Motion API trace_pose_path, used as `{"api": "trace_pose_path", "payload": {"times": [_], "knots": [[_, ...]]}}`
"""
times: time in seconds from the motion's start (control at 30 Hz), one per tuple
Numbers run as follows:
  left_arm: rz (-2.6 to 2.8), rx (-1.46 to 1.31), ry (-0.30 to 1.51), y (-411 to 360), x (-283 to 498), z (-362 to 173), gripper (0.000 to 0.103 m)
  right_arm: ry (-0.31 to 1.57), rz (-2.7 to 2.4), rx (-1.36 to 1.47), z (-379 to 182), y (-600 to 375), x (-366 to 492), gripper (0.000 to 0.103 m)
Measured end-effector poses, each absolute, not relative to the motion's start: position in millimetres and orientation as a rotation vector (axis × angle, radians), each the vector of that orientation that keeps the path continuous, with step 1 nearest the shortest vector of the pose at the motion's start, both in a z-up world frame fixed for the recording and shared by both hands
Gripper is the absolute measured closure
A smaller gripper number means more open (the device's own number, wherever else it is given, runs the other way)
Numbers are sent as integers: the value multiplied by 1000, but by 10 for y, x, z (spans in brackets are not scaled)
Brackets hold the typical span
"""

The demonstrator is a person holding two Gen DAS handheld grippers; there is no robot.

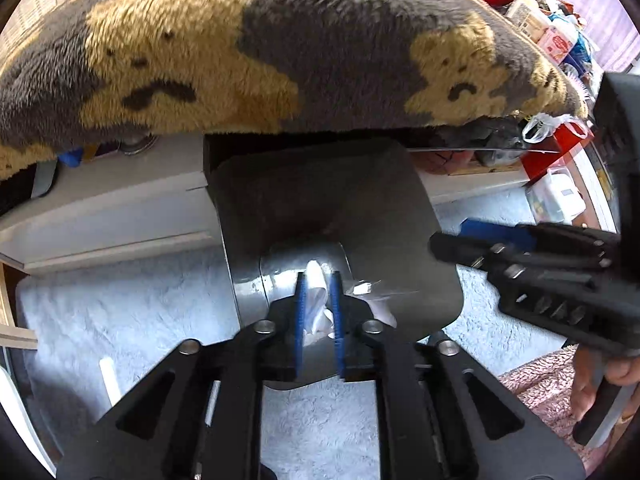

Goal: Collect trash
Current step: 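Lower both held items into the metal bin and open both tools, then raise both tools back over the trash pile on the table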

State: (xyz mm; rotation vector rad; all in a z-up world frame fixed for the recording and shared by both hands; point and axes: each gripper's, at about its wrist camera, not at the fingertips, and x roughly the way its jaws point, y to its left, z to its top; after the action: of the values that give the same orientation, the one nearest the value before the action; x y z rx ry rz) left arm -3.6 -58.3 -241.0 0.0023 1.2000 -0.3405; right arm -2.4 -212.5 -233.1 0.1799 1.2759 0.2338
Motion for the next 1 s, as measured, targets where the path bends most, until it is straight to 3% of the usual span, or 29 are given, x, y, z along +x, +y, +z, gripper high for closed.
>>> {"api": "trace_pose_path", "payload": {"times": [0.2,0.27,0.4,0.47,0.6,1.0], "knots": [[-314,-15,1193,-505,-19,-2369,60,1212,222,198,-2180,-2183,-21,40],[-302,-18,1179,-480,-23,-2323,46,1184,209,197,-2118,-2209,-18,25],[-299,-19,1143,-416,-56,-2168,24,1137,190,212,-2003,-2278,-11,18],[-298,-12,1119,-383,-77,-2049,19,1109,188,214,-1892,-2324,17,18],[-285,-8,1060,-304,-71,-1764,14,1050,189,183,-1622,-2320,81,18],[-185,-18,917,17,435,-1060,14,906,242,128,-961,-2037,645,18]]}}
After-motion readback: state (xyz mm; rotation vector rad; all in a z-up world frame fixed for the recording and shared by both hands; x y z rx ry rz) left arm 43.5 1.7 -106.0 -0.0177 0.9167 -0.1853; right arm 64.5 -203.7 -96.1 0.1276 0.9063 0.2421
